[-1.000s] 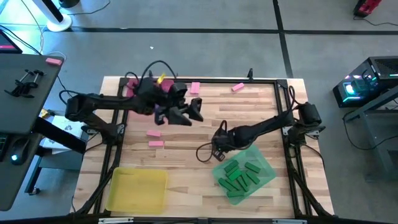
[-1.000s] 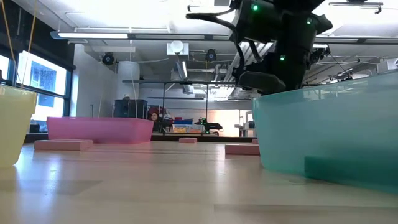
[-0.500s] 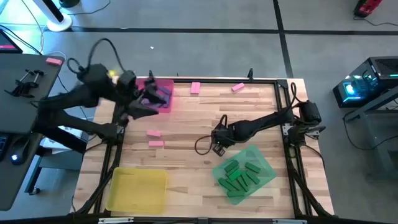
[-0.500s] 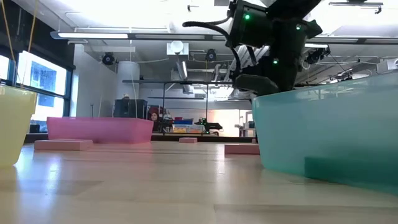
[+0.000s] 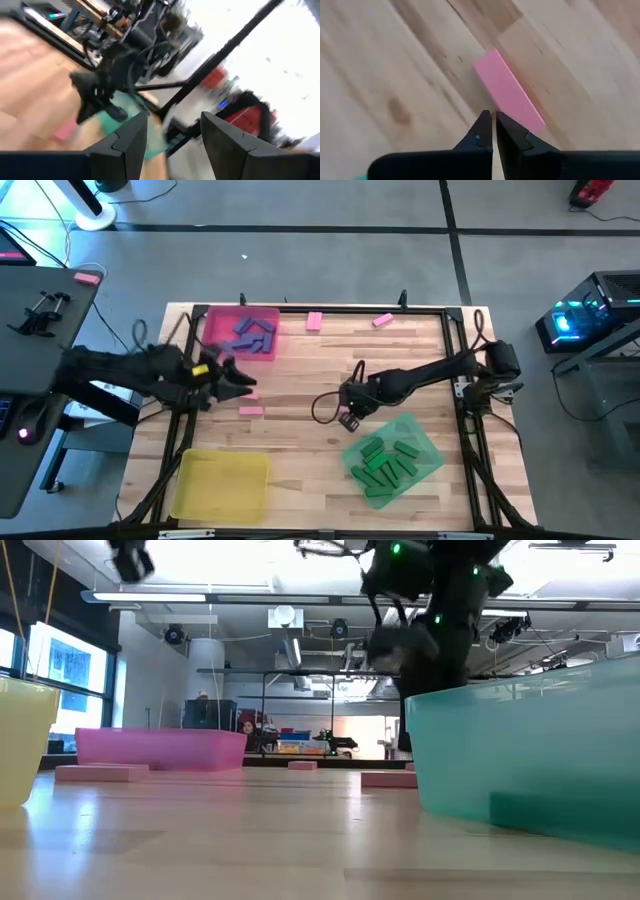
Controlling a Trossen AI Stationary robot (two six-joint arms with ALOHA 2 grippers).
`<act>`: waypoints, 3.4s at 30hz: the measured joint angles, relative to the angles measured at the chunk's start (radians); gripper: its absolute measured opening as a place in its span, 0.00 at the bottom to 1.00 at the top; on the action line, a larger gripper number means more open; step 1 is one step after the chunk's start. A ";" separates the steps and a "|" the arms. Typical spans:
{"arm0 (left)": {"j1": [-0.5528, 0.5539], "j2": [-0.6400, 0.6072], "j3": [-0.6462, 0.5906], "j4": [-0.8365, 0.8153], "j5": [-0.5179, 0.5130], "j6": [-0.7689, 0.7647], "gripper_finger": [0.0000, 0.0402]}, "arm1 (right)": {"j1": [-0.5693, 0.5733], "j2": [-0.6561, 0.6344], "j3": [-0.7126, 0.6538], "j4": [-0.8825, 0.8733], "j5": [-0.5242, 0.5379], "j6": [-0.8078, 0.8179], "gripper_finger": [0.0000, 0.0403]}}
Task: Sort blocks
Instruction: Put the pink block into the yellow bin
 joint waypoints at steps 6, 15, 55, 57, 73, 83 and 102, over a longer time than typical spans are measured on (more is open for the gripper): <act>-0.058 -0.035 -0.258 0.362 -0.049 -0.188 0.42 | 0.000 -0.125 0.002 0.066 -0.015 -0.054 0.00; -0.060 -0.039 -0.261 0.454 -0.044 -0.178 0.42 | -0.011 -0.053 0.003 0.134 -0.164 -0.279 0.24; -0.062 -0.033 -0.248 0.429 -0.135 -0.097 0.42 | -0.006 0.062 0.000 0.076 -0.019 -0.364 0.05; -0.062 -0.033 -0.248 0.428 -0.152 -0.084 0.42 | -0.006 0.010 0.000 0.073 -0.030 -0.335 0.06; -0.060 0.026 -0.248 0.398 -0.319 0.033 0.42 | 0.311 -0.326 -0.007 0.023 -0.076 0.107 0.04; -0.060 0.107 -0.248 0.415 -0.319 -0.004 0.42 | 0.493 -0.209 -0.108 -0.032 -0.034 0.469 0.07; -0.029 0.157 -0.238 0.459 -0.281 0.003 0.42 | 0.445 -0.218 0.076 -0.110 -0.172 0.349 0.60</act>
